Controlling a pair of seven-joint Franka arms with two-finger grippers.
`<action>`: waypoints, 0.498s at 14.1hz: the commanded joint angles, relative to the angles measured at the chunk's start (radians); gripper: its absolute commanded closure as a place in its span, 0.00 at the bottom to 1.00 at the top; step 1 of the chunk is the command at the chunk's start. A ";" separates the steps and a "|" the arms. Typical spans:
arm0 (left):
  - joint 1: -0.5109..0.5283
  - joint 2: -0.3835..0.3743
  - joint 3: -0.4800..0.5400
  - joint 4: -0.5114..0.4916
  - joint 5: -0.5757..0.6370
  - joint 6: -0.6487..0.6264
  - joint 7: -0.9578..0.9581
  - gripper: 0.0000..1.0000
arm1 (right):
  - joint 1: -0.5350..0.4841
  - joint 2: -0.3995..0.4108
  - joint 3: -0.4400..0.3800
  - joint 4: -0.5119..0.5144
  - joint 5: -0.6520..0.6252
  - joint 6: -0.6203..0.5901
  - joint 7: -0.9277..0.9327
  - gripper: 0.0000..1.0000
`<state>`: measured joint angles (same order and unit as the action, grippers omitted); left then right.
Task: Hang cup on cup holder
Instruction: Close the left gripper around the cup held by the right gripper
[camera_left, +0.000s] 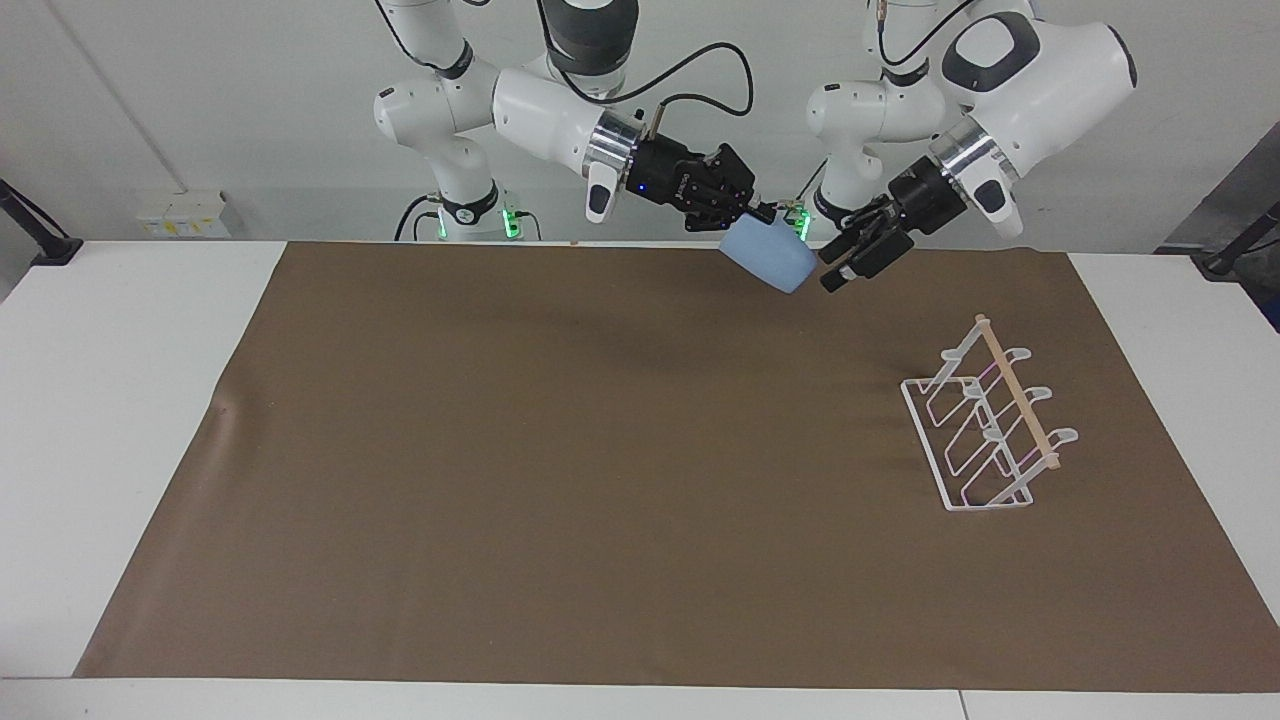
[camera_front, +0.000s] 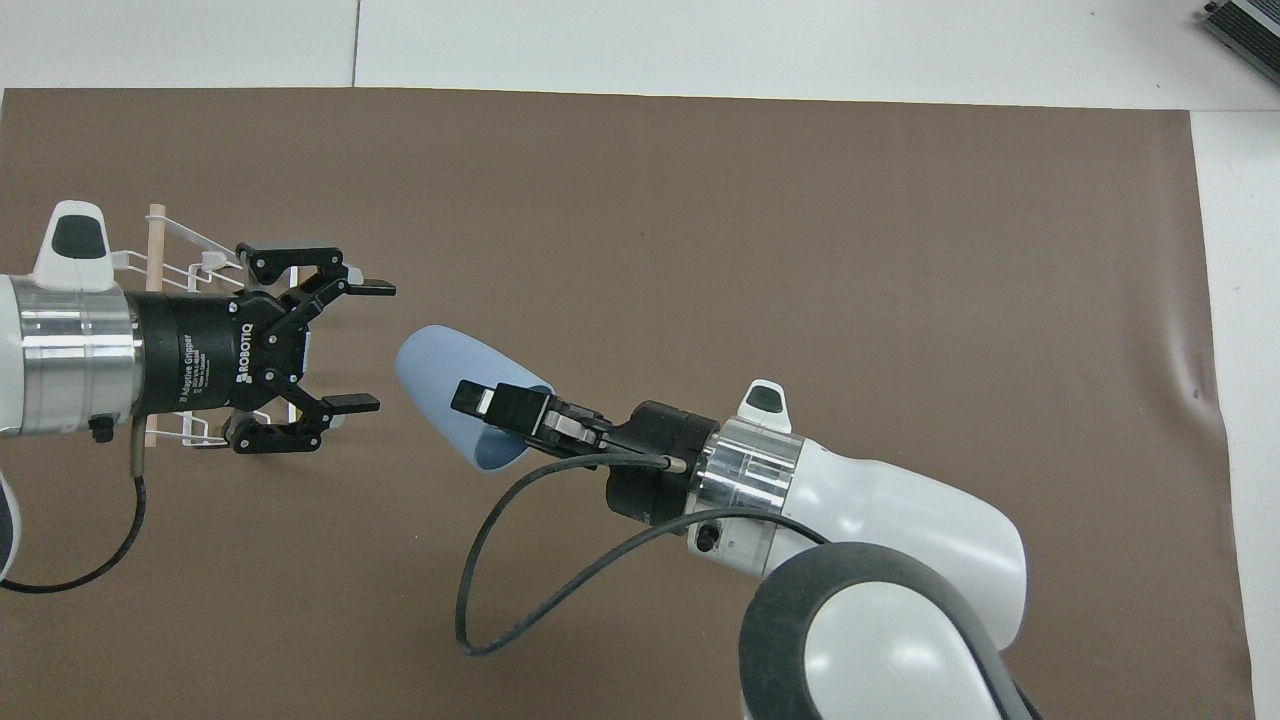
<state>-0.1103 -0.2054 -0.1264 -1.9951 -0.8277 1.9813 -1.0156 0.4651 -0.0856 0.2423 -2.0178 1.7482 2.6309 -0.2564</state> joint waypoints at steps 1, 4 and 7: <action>-0.025 0.014 0.011 0.010 -0.016 -0.001 0.031 0.00 | -0.008 -0.006 0.012 0.001 0.030 0.017 0.009 1.00; -0.041 0.027 0.010 0.010 -0.016 0.033 0.038 0.00 | -0.008 -0.006 0.012 -0.001 0.027 0.020 0.009 1.00; -0.058 0.037 0.010 0.010 -0.018 0.050 0.037 0.00 | -0.008 -0.006 0.012 -0.001 0.024 0.029 0.009 1.00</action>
<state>-0.1405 -0.1838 -0.1273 -1.9951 -0.8284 2.0081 -0.9922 0.4650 -0.0854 0.2423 -2.0179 1.7482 2.6385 -0.2558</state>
